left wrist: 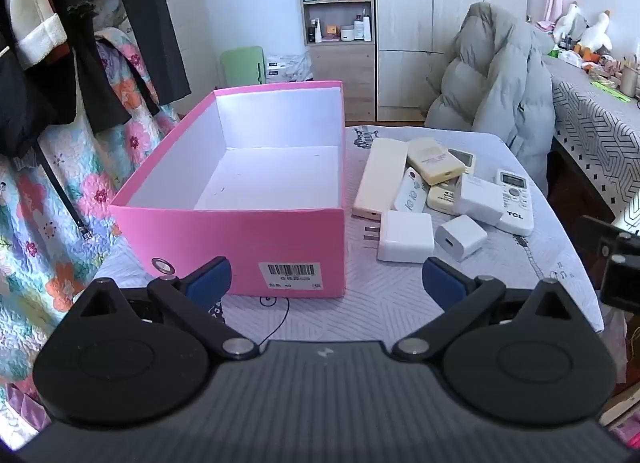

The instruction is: Organize rigid objects

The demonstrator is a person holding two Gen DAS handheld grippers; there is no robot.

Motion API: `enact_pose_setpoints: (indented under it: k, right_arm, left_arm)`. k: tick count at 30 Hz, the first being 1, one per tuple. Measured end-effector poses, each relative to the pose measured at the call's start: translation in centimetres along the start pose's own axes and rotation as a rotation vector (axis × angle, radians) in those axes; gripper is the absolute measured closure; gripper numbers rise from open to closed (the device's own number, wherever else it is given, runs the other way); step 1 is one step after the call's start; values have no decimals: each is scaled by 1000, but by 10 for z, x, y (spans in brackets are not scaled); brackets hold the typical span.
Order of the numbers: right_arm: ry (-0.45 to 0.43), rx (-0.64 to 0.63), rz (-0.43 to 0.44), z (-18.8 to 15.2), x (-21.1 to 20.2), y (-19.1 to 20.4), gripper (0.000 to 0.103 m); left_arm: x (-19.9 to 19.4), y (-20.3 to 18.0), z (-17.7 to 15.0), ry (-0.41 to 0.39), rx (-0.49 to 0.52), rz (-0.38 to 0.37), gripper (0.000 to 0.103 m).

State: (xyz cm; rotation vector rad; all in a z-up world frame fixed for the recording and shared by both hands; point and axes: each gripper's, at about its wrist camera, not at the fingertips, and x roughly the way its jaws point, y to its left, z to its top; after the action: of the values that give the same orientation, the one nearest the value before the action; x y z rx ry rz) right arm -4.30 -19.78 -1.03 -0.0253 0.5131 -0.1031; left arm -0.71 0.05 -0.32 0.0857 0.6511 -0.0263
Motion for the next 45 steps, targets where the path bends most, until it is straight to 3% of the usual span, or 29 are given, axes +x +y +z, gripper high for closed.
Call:
enact_pose_setpoints:
  k: [13,20,34,45]
  right_arm:
    - [7,14,15,-7,2,-6,0]
    - [15,36,33,-20,14,-5,0]
    - [-29,-5,72,-18,3,5,0]
    - [-15,-21,75,-19,5,13,0]
  left_arm:
    - [2,-5,-4,14,-2,3,0]
    - [4,-1,-8,-21,-27,-38,0]
    - [7,7,-12,-13,-41,-15,0]
    - [8,11,-14,-11,-50,-3,0]
